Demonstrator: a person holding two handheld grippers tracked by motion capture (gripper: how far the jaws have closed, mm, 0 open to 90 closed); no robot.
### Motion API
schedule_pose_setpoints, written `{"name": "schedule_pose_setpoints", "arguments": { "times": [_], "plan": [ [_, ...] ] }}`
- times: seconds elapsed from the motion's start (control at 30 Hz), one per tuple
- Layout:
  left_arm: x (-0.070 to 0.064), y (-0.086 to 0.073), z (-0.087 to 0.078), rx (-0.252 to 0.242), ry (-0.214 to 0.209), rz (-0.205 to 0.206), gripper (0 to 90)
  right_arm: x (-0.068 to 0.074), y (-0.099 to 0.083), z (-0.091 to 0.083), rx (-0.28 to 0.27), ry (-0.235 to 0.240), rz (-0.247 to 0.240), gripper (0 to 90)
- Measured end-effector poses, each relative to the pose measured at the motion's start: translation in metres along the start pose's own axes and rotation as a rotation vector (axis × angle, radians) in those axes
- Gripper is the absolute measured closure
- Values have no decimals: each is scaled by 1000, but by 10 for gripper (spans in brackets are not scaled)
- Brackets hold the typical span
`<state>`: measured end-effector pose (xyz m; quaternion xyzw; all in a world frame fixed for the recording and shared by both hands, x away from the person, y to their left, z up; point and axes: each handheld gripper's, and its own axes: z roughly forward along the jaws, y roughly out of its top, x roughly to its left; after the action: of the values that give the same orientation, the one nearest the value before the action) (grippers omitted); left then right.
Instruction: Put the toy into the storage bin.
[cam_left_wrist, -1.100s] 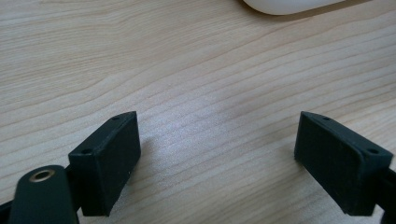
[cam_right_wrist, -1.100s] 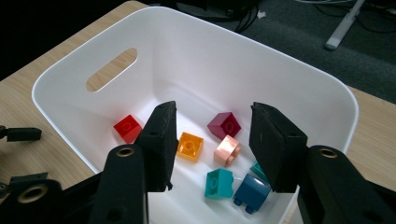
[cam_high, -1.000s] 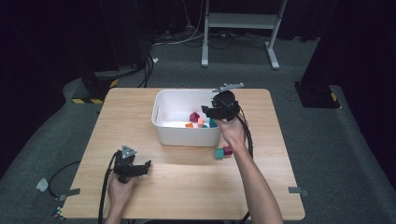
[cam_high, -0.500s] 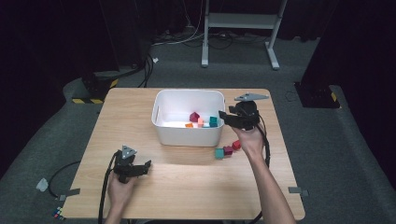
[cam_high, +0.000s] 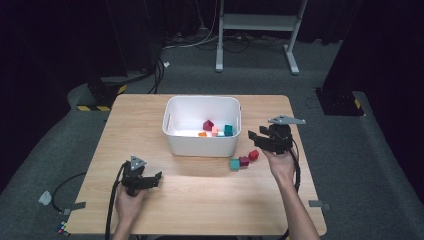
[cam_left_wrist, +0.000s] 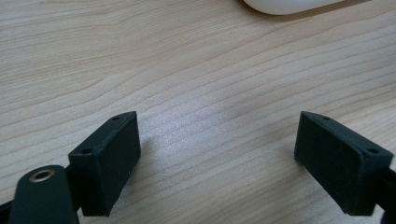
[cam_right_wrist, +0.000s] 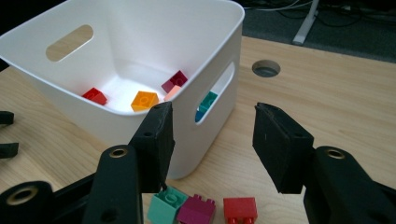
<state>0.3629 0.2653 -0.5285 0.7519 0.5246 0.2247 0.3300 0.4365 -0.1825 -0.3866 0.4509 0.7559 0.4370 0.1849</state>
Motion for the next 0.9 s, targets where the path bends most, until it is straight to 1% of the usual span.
{"name": "schedule_pose_setpoints", "arguments": {
  "times": [0.23,0.43,0.47,0.5,0.67,0.9],
  "plan": [
    [0,0,0,0,0,0,145,-4,-18,2,17,-12,16,472],
    [0,0,0,0,0,0,145,-10,-38,10,41,-28,39,466],
    [0,0,0,0,0,0,145,-10,-38,10,41,-28,39,466],
    [0,0,0,0,0,0,145,-12,-46,14,58,-37,41,460],
    [0,0,0,1,0,0,145,-16,-60,24,88,-54,54,454],
    [0,0,0,0,0,0,146,-19,-73,38,119,-83,61,443]
  ]
}}
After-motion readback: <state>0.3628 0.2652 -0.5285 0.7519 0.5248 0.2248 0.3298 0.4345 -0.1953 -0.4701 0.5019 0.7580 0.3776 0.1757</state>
